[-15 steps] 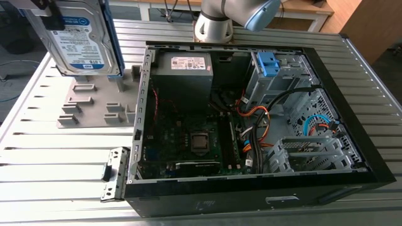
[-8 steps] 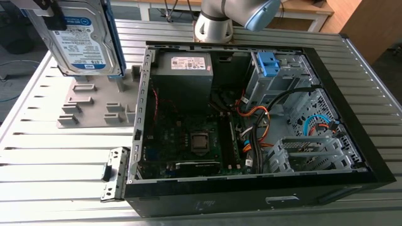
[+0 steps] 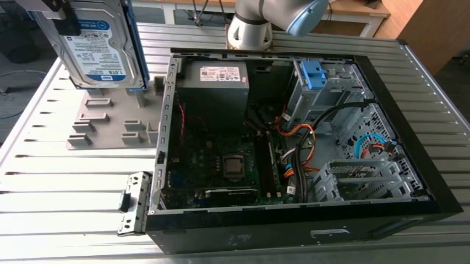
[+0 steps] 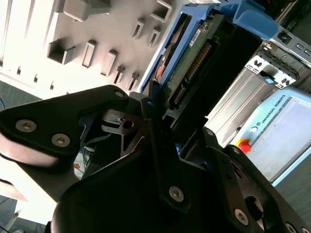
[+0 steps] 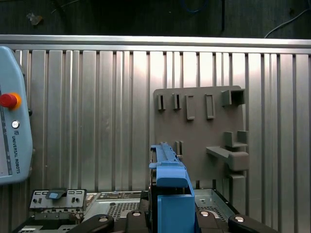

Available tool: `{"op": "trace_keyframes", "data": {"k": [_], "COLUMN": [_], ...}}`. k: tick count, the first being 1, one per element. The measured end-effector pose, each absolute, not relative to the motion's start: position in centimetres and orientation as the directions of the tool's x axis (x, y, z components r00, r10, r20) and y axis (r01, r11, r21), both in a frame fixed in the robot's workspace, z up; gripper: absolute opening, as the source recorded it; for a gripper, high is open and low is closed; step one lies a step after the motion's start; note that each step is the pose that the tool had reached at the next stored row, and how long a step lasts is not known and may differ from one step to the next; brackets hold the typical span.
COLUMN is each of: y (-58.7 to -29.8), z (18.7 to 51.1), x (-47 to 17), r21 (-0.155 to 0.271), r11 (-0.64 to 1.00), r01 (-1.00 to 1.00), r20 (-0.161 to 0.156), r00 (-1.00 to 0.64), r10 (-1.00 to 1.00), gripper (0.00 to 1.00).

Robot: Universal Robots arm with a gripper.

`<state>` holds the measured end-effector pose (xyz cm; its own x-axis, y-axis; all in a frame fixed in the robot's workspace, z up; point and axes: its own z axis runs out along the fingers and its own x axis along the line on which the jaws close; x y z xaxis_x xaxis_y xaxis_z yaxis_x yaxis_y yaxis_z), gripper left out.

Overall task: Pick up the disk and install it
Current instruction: 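Pick up the disk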

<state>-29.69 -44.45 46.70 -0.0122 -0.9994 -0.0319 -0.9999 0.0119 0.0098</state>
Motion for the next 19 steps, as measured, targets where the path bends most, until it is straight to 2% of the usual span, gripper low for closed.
{"op": "trace_keyframes", "data": {"k": [19], "y": [-44.46], "z": [46.70], "x": [-28.95], "r21": [0.010], "r11": [0.012], "r01": [-1.000], "r20": [-0.032], "r00": [-0.012], "r10": [-0.999], "gripper": [0.36]}}
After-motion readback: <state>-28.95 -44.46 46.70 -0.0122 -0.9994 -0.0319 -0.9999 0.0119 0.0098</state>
